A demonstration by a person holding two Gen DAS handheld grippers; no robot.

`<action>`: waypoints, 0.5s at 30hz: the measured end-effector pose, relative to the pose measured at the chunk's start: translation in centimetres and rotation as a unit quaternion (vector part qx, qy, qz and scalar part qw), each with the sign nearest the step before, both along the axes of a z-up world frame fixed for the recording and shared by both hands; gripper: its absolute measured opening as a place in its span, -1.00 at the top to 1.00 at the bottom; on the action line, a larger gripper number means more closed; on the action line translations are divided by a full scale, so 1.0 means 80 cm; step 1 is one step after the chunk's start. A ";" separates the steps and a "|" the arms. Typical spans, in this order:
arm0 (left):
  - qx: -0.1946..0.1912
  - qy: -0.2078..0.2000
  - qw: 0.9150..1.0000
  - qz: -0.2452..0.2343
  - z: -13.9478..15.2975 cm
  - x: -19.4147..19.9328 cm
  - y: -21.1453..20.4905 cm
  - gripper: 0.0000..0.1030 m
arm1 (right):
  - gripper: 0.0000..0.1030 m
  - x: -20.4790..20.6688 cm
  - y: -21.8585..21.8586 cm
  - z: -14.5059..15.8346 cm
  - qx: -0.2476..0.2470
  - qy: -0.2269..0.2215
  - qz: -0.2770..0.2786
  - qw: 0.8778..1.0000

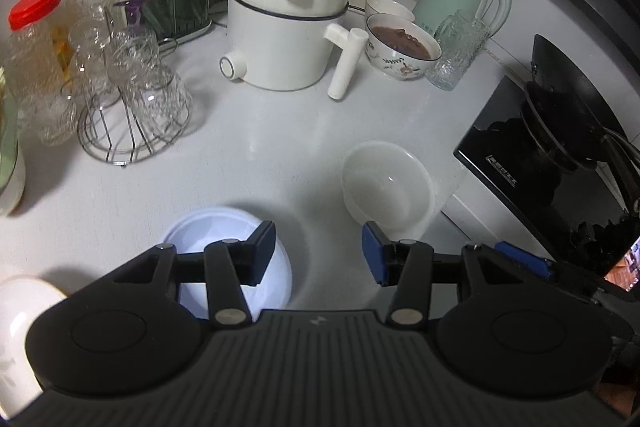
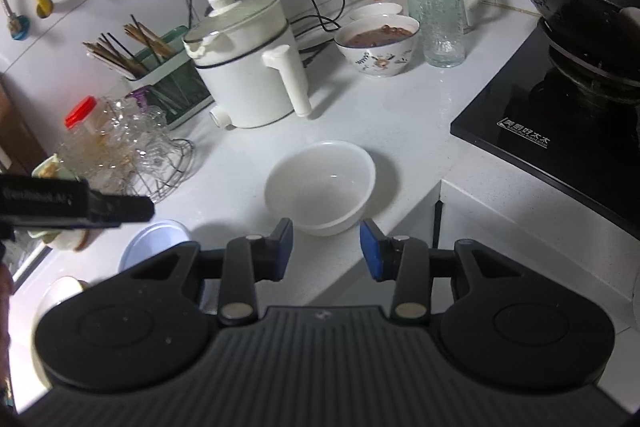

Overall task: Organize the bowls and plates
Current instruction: 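Move both grippers to the white bowl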

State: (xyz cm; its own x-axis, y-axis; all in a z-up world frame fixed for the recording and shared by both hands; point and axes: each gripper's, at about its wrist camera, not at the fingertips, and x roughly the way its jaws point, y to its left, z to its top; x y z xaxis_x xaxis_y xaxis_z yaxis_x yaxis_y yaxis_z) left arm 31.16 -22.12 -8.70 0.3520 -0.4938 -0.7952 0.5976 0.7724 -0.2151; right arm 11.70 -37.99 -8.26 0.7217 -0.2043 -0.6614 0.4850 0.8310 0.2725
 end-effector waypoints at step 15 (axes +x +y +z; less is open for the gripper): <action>0.003 0.013 1.000 0.014 -0.010 0.067 -0.025 -0.26 | -0.38 0.040 -0.037 -0.017 0.013 0.012 0.001 1.000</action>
